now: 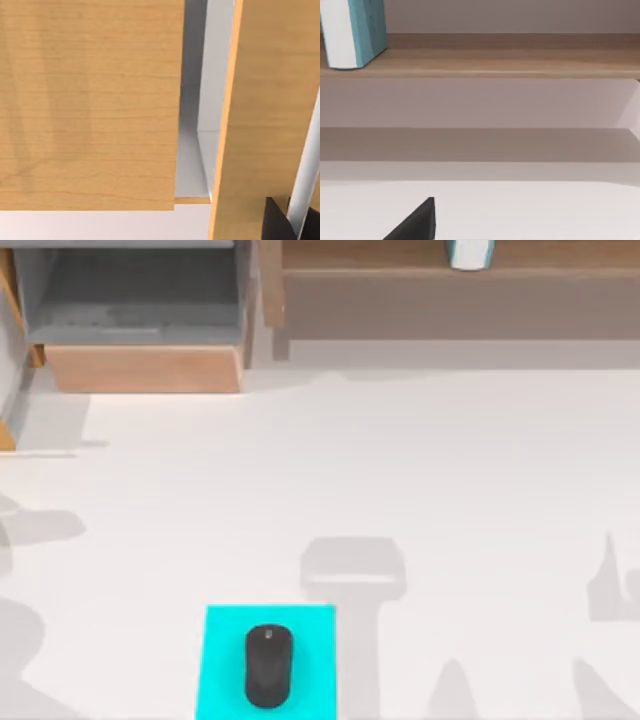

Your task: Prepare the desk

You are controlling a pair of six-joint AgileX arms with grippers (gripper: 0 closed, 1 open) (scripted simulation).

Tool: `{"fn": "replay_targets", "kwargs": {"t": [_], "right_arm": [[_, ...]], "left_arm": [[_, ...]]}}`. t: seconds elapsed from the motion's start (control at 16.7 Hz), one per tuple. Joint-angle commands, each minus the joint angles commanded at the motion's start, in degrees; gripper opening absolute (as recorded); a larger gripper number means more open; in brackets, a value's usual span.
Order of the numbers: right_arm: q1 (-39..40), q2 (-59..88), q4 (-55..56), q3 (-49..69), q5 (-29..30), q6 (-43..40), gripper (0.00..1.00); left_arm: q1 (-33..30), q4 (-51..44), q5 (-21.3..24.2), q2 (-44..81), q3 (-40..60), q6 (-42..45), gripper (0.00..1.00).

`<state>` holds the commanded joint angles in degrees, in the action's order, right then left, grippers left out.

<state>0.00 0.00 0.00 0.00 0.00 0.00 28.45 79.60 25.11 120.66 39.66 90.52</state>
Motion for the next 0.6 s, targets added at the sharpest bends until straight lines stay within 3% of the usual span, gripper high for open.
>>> {"fn": "replay_targets", "kwargs": {"t": [0.36, 0.6], "right_arm": [[0.0, 0.0, 0.0, 0.0, 0.0, 0.0, 1.00], [0.0, 0.0, 0.0, 0.0, 0.0, 0.0, 1.00]], "left_arm": [[-0.2, -1.0, -0.5, 0.8, 1.0, 0.0, 0.00], [-2.6, -5.0, -3.0, 4.2, 9.2, 0.1, 0.00]]}}
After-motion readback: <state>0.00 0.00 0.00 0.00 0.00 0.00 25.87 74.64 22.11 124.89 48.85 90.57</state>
